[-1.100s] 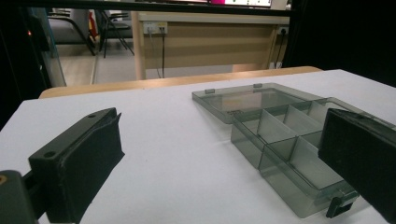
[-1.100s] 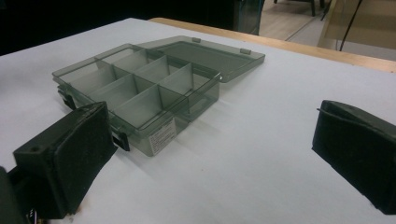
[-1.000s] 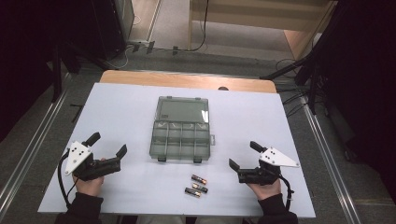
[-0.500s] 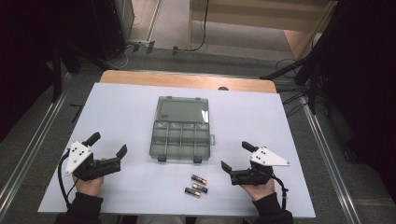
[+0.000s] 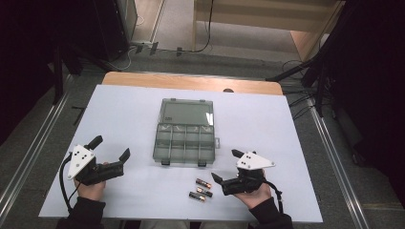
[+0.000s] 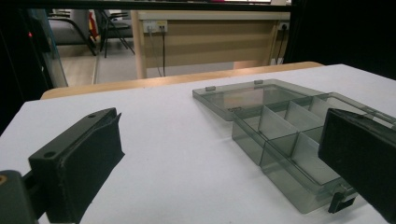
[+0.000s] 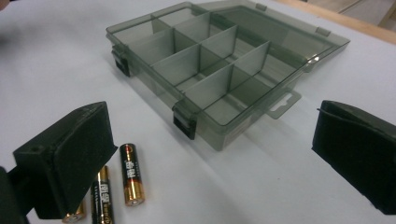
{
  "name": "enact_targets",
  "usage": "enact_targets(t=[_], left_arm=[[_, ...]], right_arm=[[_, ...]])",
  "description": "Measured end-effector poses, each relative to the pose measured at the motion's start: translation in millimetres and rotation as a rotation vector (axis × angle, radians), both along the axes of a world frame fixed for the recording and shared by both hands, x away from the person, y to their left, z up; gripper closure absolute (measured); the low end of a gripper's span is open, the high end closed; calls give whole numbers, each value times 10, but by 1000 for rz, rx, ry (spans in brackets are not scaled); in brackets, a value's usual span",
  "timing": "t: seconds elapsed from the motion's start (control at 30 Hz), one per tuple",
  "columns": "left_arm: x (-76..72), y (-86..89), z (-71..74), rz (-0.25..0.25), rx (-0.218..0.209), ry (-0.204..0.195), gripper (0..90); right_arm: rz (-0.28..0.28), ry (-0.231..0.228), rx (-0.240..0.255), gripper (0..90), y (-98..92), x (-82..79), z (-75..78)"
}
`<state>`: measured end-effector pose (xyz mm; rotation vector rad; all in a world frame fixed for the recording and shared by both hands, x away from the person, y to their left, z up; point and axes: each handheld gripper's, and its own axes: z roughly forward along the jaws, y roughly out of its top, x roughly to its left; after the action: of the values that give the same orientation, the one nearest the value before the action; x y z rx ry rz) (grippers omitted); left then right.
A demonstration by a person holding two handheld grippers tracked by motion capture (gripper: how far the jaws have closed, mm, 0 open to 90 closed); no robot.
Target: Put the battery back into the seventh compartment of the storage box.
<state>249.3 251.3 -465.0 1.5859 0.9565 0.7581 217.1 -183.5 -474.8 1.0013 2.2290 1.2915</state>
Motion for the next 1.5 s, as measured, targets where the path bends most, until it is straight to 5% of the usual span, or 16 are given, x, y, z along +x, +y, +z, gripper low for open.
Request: enact_targets(t=[0.3,0.63,0.93,1.13,1.33,1.5], left_arm=[[-1,-2,2,-4,-3,-1,0],[-6,-3,2,-7,0,1,0],[7,1,-7,-11,7,14,0],[10,-12,-15,-14,16,16,0],[4,-14,-15,-14,22,16,0],[2,-13,-17,-19,21,18,0]], right_arm=[[29,54,-70,0,157,45,12],[95,178,-207,8,327,90,8],[151,220,-265,144,446,133,-2],[179,233,-361,211,551,145,-34],[194,260,-385,292,599,180,-55],[219,356,-385,428,636,244,-76]])
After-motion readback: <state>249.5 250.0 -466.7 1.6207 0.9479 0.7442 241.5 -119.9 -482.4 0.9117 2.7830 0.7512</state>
